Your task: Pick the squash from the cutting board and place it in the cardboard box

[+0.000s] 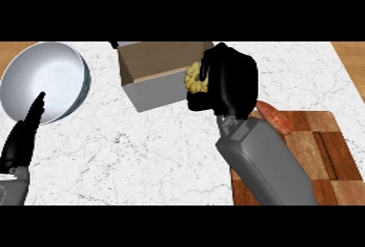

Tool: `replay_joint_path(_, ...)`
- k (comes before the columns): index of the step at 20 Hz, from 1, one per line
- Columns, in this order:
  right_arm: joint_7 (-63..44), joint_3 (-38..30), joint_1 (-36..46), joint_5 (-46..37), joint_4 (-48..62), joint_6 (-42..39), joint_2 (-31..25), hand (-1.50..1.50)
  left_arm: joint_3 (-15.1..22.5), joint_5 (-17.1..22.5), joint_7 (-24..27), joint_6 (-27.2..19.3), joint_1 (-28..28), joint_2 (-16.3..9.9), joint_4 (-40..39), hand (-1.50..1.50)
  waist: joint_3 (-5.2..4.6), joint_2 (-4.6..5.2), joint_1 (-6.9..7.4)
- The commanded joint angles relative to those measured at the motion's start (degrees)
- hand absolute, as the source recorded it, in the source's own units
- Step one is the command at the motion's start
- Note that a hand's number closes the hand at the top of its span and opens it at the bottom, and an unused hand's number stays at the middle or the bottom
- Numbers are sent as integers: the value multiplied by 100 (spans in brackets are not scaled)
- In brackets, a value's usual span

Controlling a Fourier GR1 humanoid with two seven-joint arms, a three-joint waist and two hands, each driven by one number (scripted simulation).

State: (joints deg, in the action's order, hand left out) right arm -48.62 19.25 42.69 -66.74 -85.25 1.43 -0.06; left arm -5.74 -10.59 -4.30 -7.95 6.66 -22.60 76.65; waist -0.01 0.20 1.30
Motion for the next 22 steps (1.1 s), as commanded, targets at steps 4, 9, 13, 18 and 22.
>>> replay_joint_path(4,-134,-488,1632,1016,1973,1105,6,150,-82,22,-219,174,327,-88,-55,0,0,23,68)
replay_joint_path(9,462,-928,2271,1623,3601,1954,6,150,35,-59,52,125,124,65,58,0,-1,65,175)
replay_joint_path(13,924,-1120,2655,1867,4706,2655,6,150,-32,-80,115,108,203,32,-59,0,-3,117,300)
replay_joint_path(18,1381,-1587,3202,1974,5807,2711,-49,150,98,-145,182,111,368,192,-269,0,-8,192,332)
replay_joint_path(22,1136,-1574,3316,1971,6472,3236,5,150,49,-141,156,141,442,112,-129,0,-7,197,445)
